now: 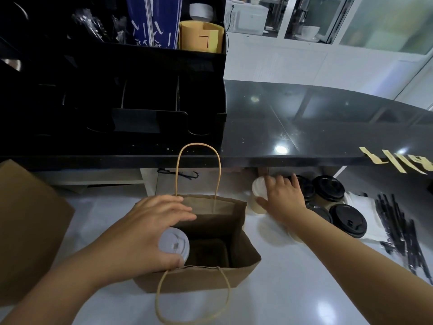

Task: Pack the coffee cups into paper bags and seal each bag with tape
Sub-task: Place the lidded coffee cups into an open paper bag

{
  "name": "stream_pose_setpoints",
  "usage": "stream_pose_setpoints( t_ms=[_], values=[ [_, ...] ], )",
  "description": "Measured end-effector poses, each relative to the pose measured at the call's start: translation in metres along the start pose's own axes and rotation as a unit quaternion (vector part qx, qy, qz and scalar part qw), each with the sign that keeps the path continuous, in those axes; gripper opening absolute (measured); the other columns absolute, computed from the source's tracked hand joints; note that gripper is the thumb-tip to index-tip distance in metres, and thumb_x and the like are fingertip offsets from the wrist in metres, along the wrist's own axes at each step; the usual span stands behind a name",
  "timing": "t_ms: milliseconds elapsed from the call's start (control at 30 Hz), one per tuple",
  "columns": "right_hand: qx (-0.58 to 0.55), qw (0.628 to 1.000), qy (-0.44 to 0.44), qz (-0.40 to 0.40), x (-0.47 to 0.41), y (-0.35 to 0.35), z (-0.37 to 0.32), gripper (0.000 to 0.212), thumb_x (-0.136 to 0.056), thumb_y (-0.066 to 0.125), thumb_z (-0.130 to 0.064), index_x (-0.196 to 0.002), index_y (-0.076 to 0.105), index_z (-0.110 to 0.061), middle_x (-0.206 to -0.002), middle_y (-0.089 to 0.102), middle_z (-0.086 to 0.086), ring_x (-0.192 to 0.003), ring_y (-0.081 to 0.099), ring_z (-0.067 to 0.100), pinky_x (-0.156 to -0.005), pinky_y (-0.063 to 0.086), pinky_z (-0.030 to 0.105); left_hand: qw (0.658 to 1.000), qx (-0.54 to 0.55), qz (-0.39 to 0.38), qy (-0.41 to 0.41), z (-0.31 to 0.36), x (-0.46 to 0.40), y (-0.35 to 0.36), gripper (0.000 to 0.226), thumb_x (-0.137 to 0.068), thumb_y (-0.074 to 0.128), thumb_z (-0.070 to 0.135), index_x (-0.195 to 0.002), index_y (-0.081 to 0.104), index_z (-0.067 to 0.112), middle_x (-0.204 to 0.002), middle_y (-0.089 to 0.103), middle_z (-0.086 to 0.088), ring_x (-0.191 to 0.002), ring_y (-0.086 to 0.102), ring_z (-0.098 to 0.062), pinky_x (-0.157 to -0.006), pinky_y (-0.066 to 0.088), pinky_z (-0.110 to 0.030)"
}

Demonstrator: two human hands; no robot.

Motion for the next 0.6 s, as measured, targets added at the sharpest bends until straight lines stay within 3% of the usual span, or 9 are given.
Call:
stream_pose_setpoints(
  t_ms=[133,267,400,600],
  values=[
    [-0.051,0.999,-0.004,0.0,0.003,-0.004,-0.001,0.086,-0.081,0.057,-0.063,-0.144,0.03,-0.012,-0.135,0.044,0.01,-0.128,0.041,0.028,-0.115,0.023,0.037,1.0,-0.013,-0.008,-0.006,0.002,0.0,-0.001,0.074,-0.06,0.06,0.069,-0.127,0.03,0.059,-0.132,0.018,0.045,-0.13,-0.004,0.021,-0.101,0.011,-0.006],
    [-0.115,0.993,-0.017,-0.008,0.013,-0.01,-0.007,0.078,-0.075,0.066,-0.06,-0.134,0.043,-0.014,-0.127,0.045,0.005,-0.118,0.044,0.022,-0.099,0.041,0.031,1.0,-0.002,-0.017,-0.026,0.006,0.001,-0.003,0.071,-0.066,0.068,0.062,-0.121,0.023,0.063,-0.123,0.001,0.051,-0.115,-0.011,0.031,-0.095,0.015,-0.007],
    [-0.174,0.985,-0.009,0.001,0.023,-0.027,-0.008,0.076,-0.073,0.07,-0.056,-0.131,0.043,-0.016,-0.123,0.041,0.002,-0.115,0.039,0.02,-0.092,0.041,0.031,0.999,-0.002,-0.022,-0.032,0.007,0.003,-0.003,0.071,-0.071,0.067,0.055,-0.129,0.025,0.06,-0.133,0.005,0.04,-0.124,-0.004,0.018,-0.098,0.019,-0.014],
    [-0.267,0.963,-0.009,0.033,0.049,-0.085,-0.003,0.08,-0.072,0.073,-0.05,-0.138,0.037,-0.021,-0.131,0.041,-0.002,-0.113,0.038,0.014,-0.089,0.035,0.025,0.998,-0.04,-0.035,-0.033,0.01,0.001,-0.002,0.081,-0.073,0.066,0.054,-0.138,0.019,0.053,-0.136,0.006,0.034,-0.115,-0.012,0.019,-0.102,0.013,-0.014]
  ],
)
Point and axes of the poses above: each hand's wrist, its own x-axis away from the middle knuckle, its own y-axis out of the palm, z = x × y, the point moved 7 cm from there along -x, towards the middle knuckle
